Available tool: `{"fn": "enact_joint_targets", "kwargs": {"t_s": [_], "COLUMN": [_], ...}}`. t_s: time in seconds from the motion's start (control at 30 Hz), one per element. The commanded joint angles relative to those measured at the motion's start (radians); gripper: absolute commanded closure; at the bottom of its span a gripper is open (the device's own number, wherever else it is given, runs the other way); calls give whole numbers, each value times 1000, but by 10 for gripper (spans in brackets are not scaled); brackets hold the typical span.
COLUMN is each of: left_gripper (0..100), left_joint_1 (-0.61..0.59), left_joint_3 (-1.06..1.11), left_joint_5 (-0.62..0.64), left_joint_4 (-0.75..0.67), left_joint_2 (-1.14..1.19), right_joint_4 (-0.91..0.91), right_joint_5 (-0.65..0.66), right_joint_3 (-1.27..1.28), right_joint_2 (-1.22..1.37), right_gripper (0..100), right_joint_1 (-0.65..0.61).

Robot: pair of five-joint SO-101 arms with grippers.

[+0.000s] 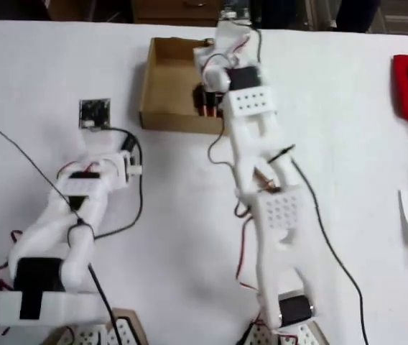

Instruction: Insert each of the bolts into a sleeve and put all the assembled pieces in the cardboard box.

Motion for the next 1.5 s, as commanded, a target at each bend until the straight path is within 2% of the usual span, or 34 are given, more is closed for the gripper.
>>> {"fn": "enact_joint_targets", "kwargs": {"t_s": [0.0,0.17,0.33,0.87,1.47], "left_gripper": [828,828,828,828,828], "left_joint_1": [-11,-9,-9,-9,-9], "left_joint_3": [-87,-105,-105,-105,-105], "left_joint_5": [-8,-8,-8,-8,-8], "left_joint_4": [71,81,80,75,75], "left_joint_2": [20,38,40,41,41], "right_joint_4": [16,-13,-97,-25,-27], "right_joint_5": [-8,-66,-80,-104,-104], "right_joint_3": [-287,-290,-184,-126,-112], "right_joint_2": [153,216,214,223,268], "right_gripper": [976,976,976,976,976], "right_joint_1": [-36,-41,-42,-67,-67]}}
